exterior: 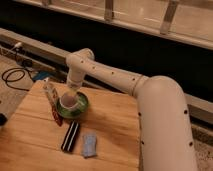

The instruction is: Place the ceramic cup in the ceramic bowl

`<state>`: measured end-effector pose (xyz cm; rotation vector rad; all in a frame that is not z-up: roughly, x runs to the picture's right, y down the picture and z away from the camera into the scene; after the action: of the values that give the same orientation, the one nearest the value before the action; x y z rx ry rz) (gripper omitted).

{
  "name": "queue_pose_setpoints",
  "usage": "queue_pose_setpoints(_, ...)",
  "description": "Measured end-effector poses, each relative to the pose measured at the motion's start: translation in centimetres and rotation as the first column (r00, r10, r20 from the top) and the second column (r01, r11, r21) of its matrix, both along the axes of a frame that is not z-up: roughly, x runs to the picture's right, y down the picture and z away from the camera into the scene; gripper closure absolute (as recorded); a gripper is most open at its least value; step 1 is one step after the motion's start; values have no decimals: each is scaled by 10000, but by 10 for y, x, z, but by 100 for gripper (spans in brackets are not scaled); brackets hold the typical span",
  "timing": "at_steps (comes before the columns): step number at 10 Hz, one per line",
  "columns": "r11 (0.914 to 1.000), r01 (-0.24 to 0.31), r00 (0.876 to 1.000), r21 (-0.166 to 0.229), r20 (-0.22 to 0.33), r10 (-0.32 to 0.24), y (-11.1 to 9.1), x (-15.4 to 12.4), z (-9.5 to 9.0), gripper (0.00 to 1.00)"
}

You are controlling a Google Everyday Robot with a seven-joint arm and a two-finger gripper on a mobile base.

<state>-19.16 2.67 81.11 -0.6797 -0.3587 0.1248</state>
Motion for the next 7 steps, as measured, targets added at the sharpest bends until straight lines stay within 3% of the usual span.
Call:
queue_pose_setpoints(4, 9996, -267, 9995, 94, -181, 268, 7, 11, 9, 100)
queue_pose_setpoints(7, 9997, -221, 9996, -60, -182, 220, 18, 5, 20, 100)
